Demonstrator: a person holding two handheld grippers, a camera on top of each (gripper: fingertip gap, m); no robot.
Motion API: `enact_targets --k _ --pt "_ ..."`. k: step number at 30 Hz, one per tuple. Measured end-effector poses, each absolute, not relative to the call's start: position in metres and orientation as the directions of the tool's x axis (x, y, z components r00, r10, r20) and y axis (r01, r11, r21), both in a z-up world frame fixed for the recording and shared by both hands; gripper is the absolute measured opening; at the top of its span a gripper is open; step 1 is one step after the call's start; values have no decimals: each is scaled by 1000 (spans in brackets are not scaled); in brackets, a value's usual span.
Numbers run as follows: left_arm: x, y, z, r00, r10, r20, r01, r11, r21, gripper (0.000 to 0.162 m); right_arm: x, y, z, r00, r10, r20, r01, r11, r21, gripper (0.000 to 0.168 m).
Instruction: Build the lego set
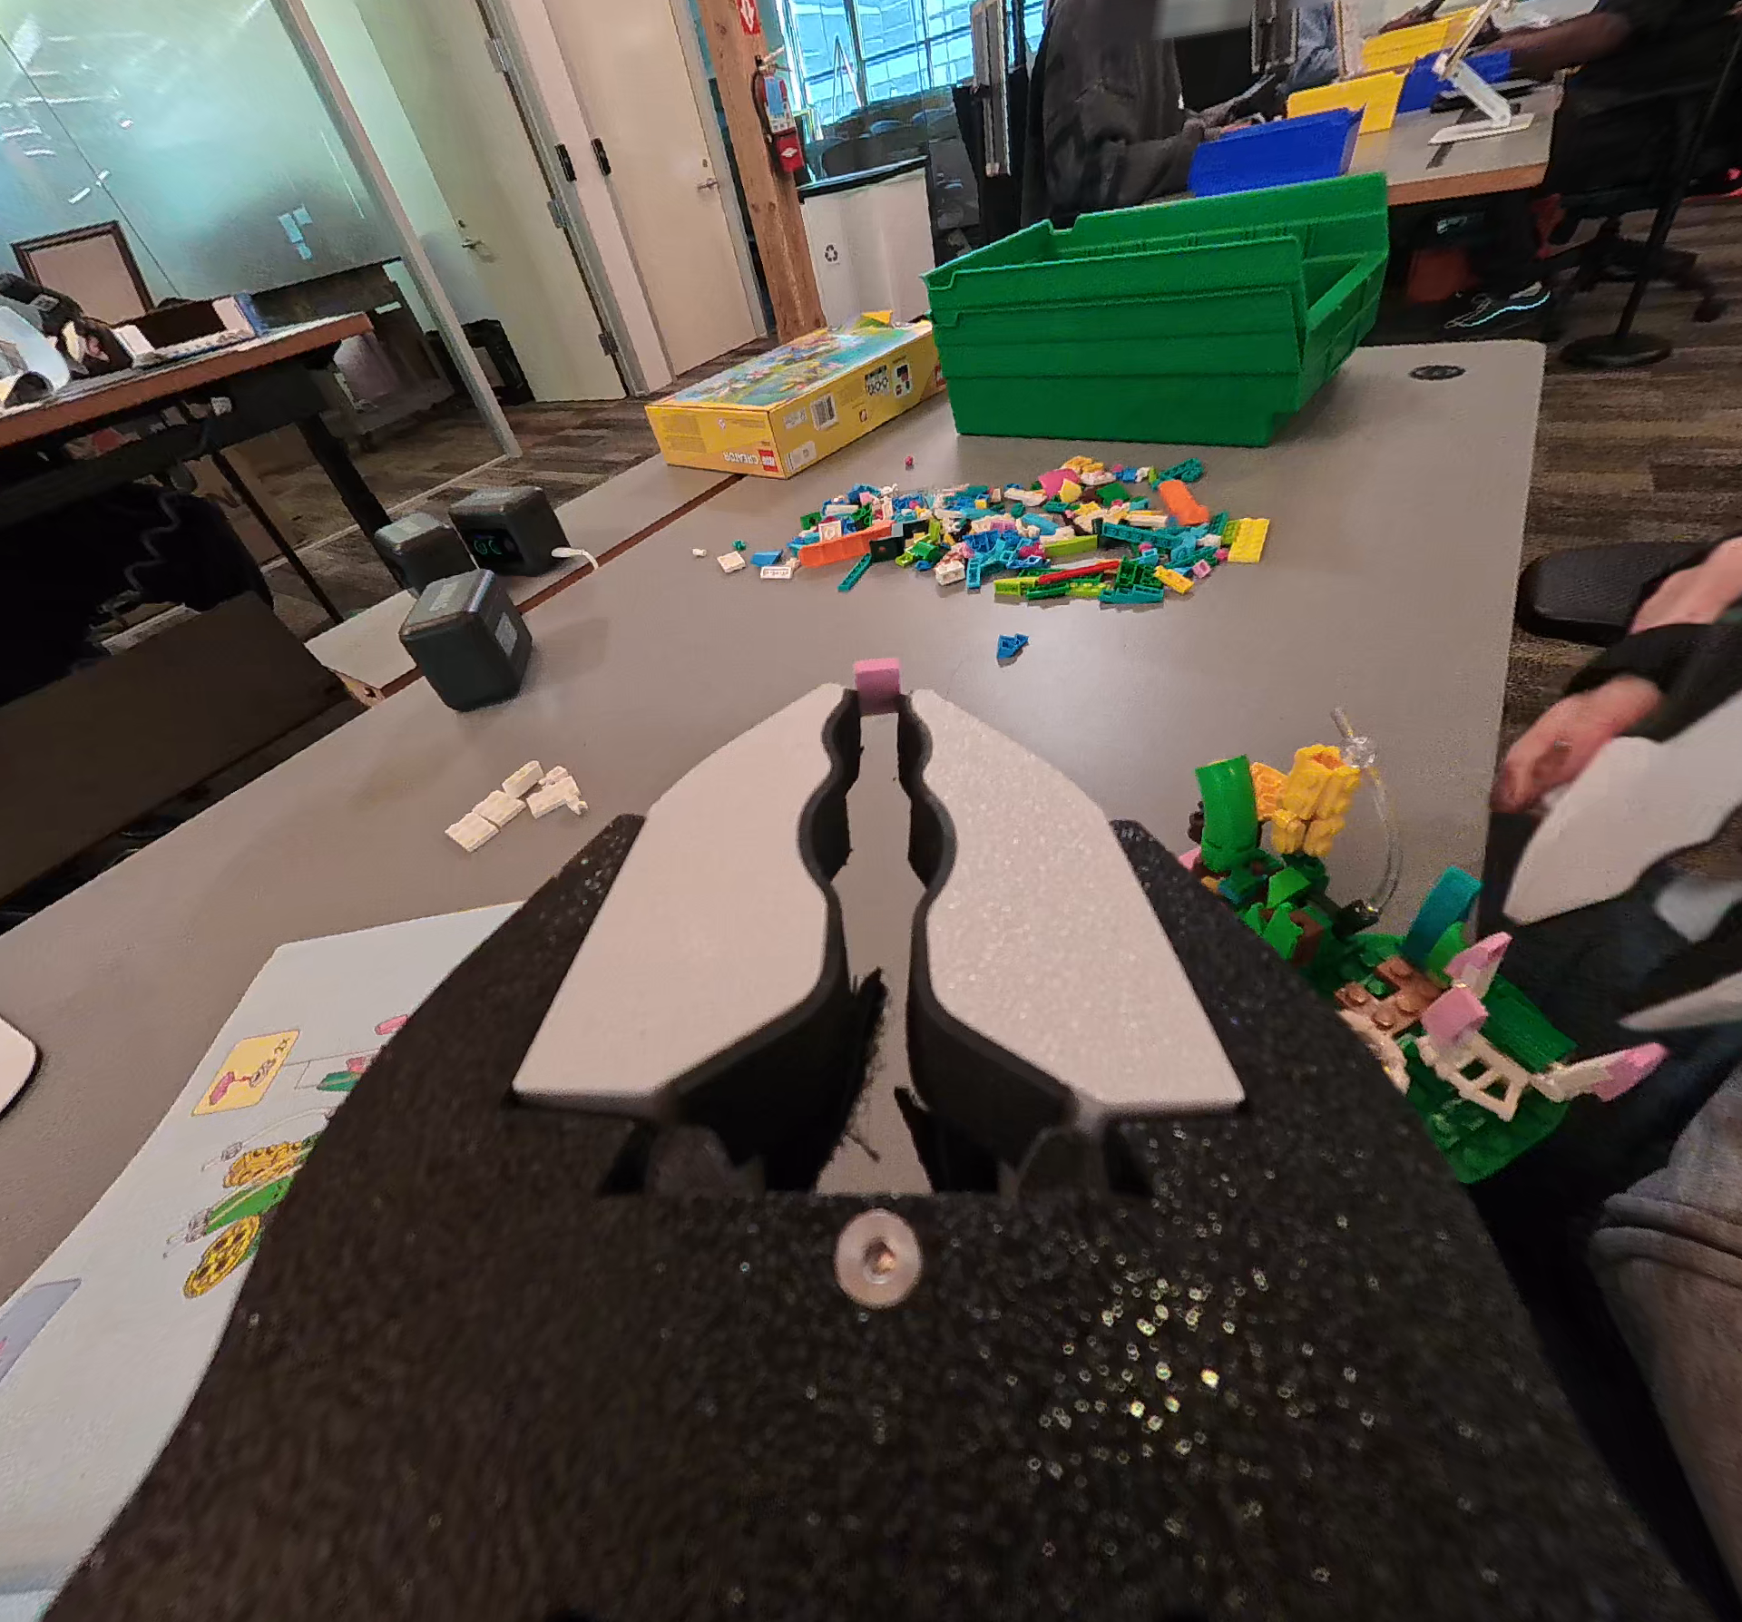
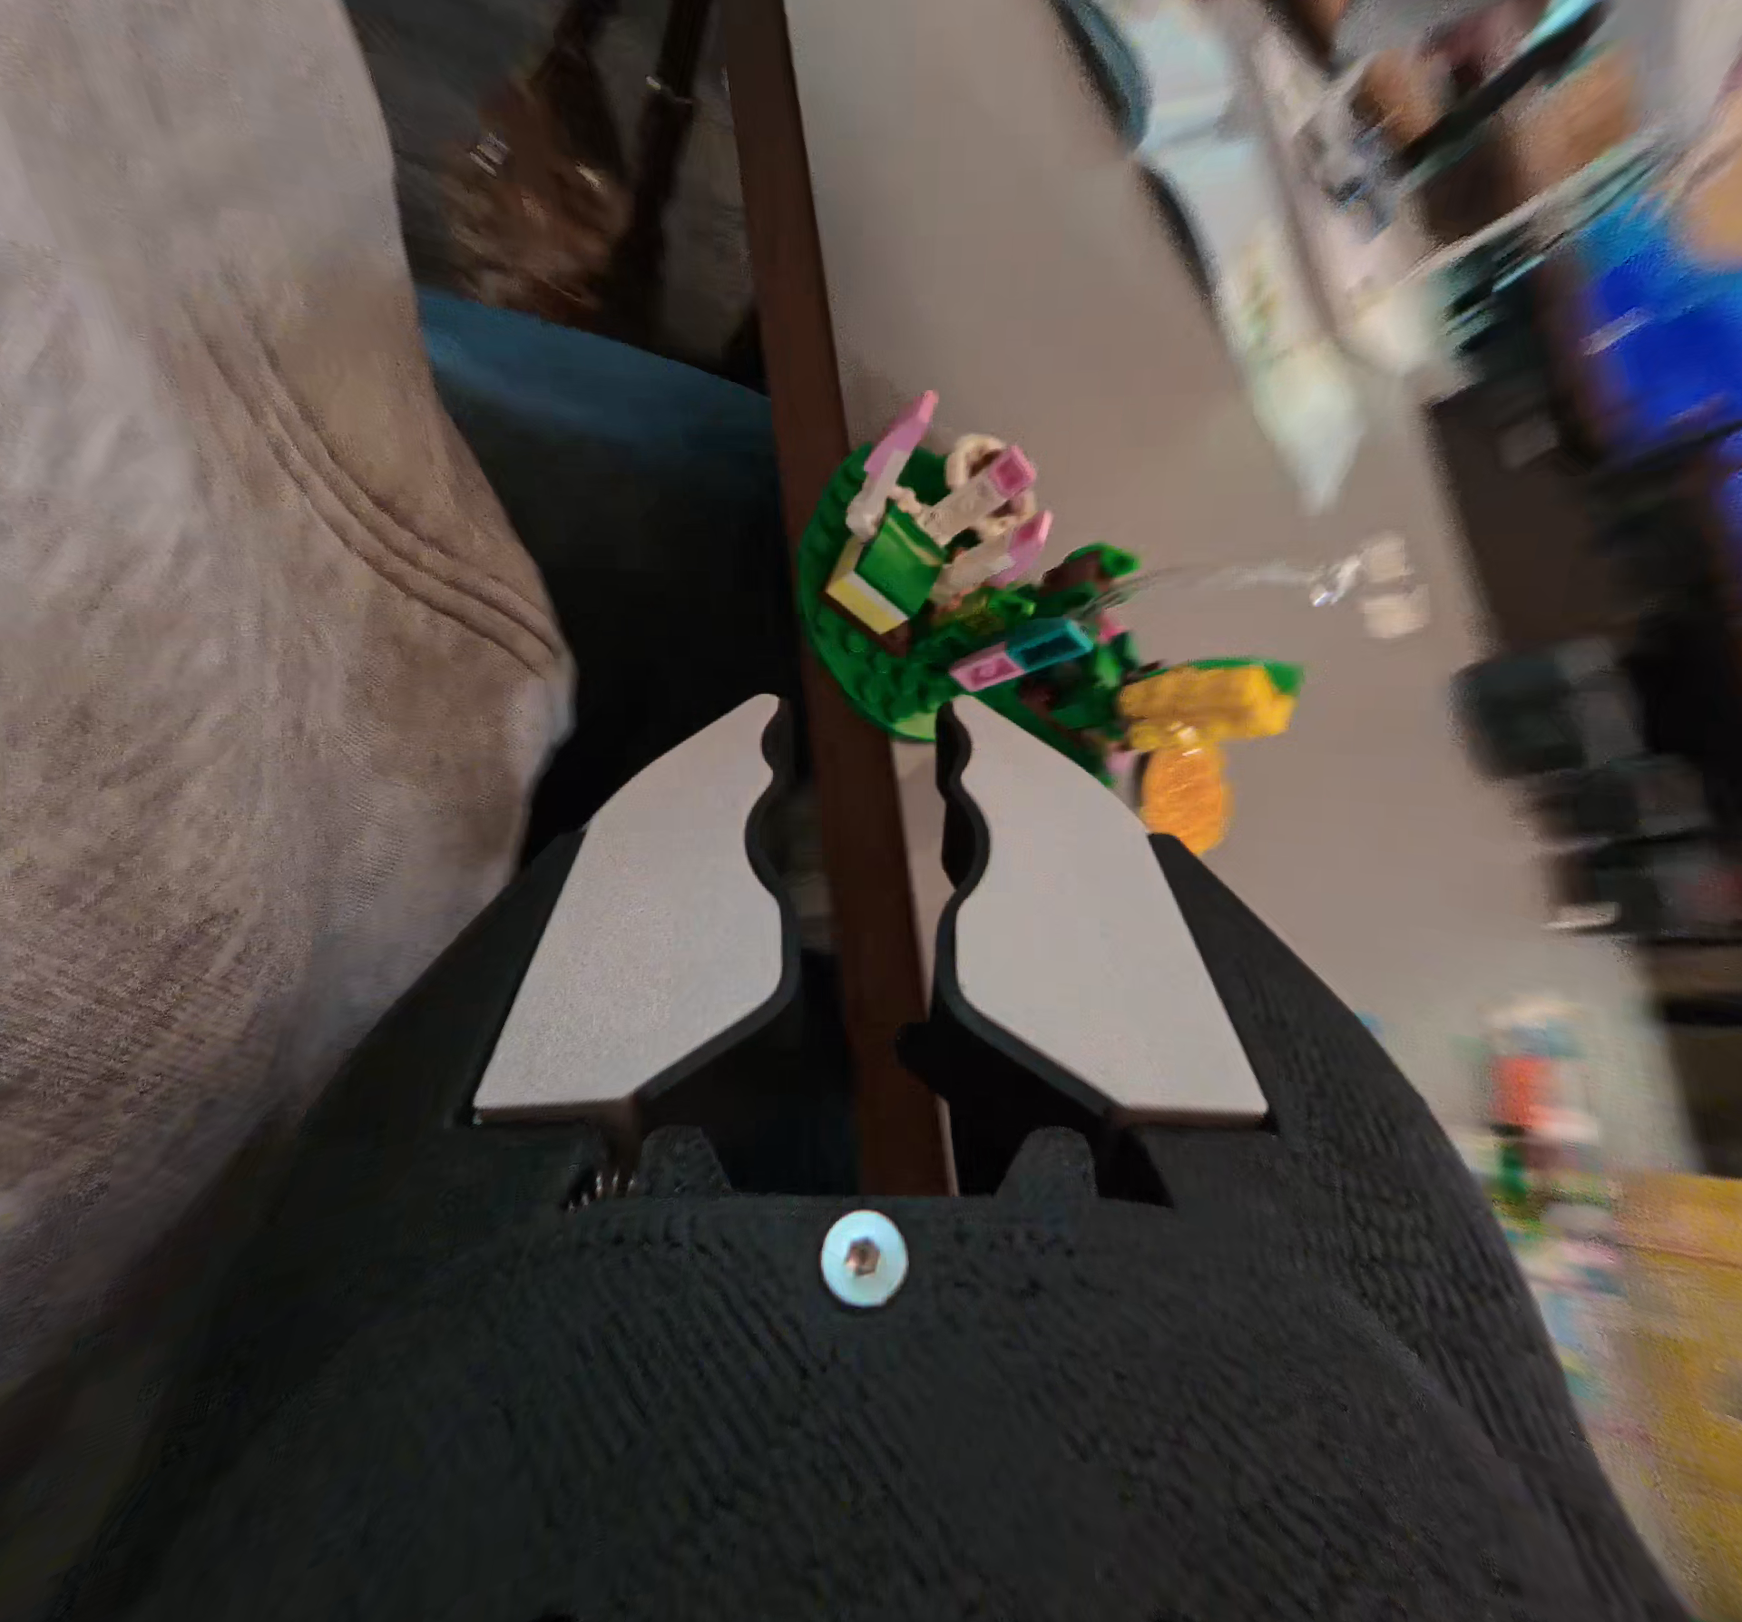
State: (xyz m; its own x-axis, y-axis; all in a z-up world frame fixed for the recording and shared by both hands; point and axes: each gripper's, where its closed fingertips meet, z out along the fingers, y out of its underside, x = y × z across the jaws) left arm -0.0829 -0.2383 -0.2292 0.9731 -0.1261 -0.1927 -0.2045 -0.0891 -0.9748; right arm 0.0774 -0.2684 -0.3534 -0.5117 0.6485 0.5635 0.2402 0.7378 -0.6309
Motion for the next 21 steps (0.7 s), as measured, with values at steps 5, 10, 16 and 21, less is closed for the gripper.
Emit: enact_targets --k 5,10,16,21 --pt "-82 -237 -228 975 -134 -178 -190 -81 -979 7 72 -268 -341 -393 576 717 110 803 -586 21" --pt "-78 -238 -226 973 -143 -179 -191 -75 -979 7 68 -275 -355 -450 518 727 90 837 -540 23" --pt "-71 -239 -222 971 -160 -179 -190 -60 -980 7 65 -271 -362 -464 292 836 -26 939 -342 22" --pt "-68 -239 -221 969 -170 -181 -193 -55 -980 7 55 -268 -368 -401 125 908 -54 986 -160 17"
